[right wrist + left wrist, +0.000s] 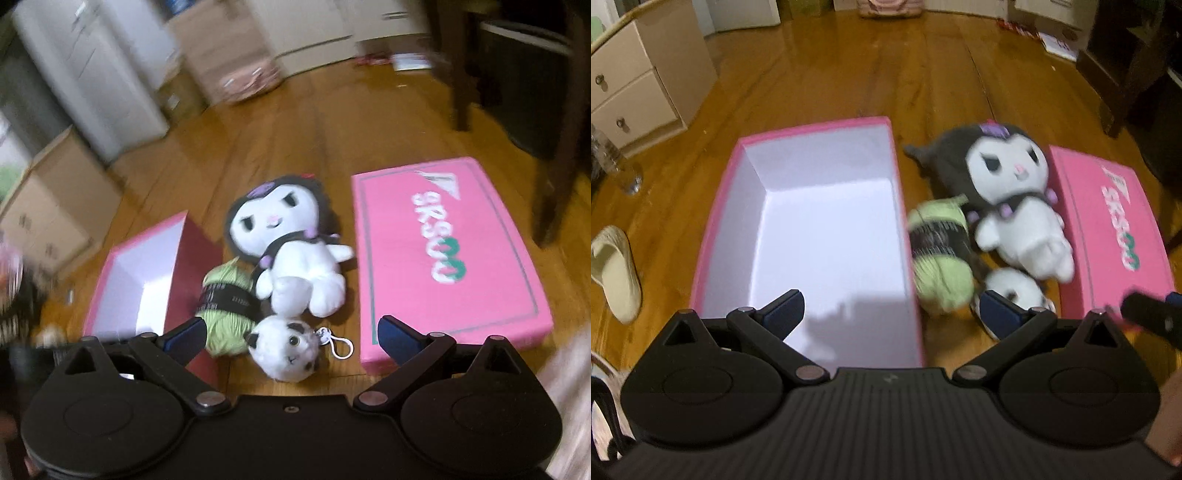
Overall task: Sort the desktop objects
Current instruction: 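Move the right tool down onto the white panda plush and close it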
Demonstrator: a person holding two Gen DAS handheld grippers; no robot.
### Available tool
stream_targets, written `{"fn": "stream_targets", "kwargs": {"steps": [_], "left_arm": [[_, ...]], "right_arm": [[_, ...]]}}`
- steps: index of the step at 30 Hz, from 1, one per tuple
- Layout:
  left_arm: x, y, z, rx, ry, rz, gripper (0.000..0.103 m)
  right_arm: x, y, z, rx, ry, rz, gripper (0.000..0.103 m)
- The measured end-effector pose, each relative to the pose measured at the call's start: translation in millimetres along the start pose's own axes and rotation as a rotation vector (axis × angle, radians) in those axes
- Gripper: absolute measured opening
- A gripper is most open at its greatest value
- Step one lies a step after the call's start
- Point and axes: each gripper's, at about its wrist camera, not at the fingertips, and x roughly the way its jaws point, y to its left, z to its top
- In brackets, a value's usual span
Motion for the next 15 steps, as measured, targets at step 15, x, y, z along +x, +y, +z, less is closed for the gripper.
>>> {"fn": "stream_targets", "kwargs": {"steps": [15], "left_arm": [[47, 30, -9, -0.093, 0.038, -0.058, 0.103]], "right_arm": [[81, 33, 18, -0.182, 0.246, -0.039, 0.074]]}}
